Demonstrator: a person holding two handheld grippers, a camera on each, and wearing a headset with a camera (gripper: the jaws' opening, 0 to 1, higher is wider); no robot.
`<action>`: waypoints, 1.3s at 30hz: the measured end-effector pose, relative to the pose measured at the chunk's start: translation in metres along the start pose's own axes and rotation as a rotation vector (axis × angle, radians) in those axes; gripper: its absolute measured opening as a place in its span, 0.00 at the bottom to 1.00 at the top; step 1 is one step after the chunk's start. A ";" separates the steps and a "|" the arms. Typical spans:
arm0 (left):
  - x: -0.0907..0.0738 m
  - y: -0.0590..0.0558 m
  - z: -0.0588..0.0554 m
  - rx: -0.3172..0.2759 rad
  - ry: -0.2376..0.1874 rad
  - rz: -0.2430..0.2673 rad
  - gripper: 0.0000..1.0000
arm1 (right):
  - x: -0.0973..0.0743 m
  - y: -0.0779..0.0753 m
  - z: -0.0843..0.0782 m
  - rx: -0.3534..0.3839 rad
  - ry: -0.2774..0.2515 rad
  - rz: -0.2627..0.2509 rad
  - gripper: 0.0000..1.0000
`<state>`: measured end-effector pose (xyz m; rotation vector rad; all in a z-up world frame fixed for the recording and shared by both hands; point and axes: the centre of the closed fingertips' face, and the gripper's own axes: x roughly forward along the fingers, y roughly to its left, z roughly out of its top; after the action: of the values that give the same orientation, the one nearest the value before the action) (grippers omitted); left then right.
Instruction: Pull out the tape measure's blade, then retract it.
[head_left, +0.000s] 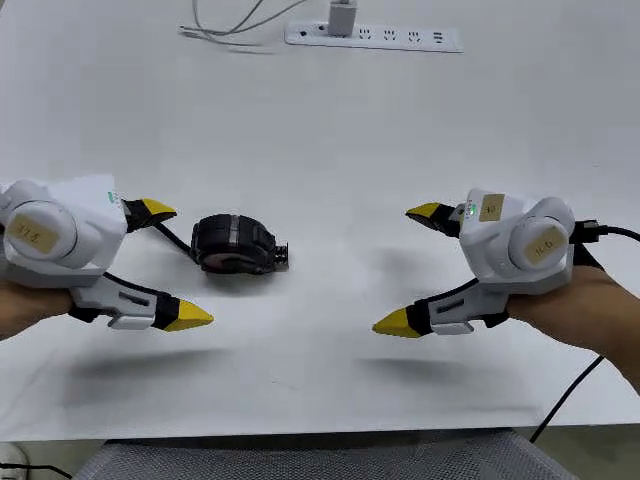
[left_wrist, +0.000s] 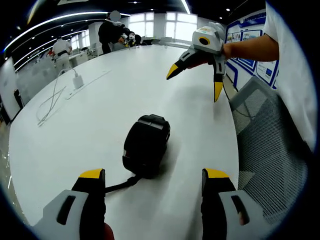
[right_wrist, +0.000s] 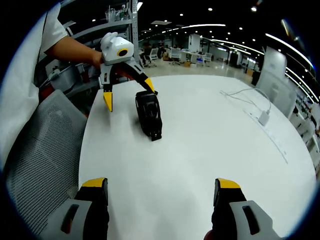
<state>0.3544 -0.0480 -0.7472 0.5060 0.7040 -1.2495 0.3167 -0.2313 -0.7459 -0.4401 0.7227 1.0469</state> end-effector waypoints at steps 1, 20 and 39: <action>0.001 0.000 0.001 -0.003 0.001 -0.007 0.74 | 0.001 0.000 0.000 0.002 -0.002 0.001 0.85; 0.021 0.012 0.004 0.044 0.047 -0.067 0.42 | 0.012 0.000 0.003 0.014 -0.016 0.019 0.84; 0.031 0.013 0.004 0.102 0.090 -0.074 0.30 | 0.019 -0.004 0.007 0.017 -0.036 0.011 0.83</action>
<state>0.3724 -0.0680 -0.7674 0.6273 0.7427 -1.3433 0.3279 -0.2170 -0.7549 -0.4018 0.7025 1.0555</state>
